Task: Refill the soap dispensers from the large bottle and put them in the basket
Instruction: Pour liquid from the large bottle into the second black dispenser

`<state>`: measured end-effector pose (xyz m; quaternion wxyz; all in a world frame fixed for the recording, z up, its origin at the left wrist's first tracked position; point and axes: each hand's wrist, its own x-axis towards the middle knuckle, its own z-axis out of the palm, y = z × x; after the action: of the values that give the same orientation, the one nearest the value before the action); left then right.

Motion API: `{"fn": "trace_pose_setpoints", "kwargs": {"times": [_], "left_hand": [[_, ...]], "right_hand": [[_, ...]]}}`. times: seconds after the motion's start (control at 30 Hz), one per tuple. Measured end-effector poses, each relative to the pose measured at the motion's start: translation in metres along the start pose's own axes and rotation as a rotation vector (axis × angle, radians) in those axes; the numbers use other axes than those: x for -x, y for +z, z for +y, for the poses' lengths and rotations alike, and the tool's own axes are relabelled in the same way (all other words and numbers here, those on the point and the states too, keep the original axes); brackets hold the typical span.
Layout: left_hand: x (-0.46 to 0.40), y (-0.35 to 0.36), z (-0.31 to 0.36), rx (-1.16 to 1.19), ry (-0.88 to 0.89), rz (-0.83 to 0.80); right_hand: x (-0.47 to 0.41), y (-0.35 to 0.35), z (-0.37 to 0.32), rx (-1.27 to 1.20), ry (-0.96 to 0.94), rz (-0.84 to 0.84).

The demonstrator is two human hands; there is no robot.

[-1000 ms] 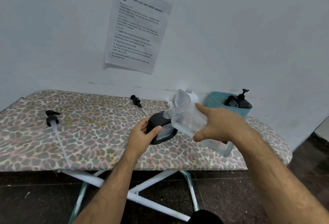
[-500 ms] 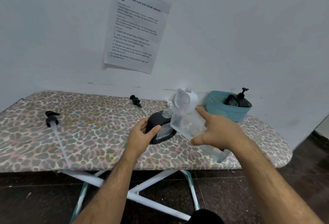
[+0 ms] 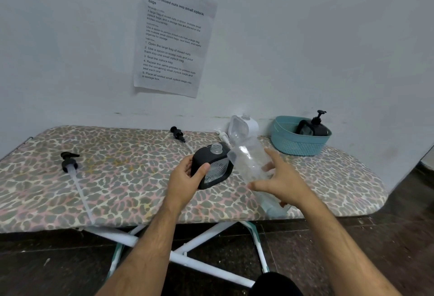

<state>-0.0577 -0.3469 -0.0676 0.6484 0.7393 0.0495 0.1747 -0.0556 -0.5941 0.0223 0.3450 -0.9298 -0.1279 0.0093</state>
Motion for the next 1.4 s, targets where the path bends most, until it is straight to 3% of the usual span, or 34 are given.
{"fn": "trace_pose_setpoints", "kwargs": {"times": [0.37,0.67,1.4], "left_hand": [[0.006,0.003,0.007,-0.093,0.048,-0.027],[0.003,0.005,0.003,-0.174,0.057,-0.032],[0.003,0.006,0.000,-0.208,0.065,-0.041]], "right_hand": [[-0.011,0.007,0.034,-0.392,0.066,0.429],[-0.027,0.026,0.058,-0.446,0.100,0.641],[-0.049,0.034,0.080,-0.304,0.168,0.696]]}}
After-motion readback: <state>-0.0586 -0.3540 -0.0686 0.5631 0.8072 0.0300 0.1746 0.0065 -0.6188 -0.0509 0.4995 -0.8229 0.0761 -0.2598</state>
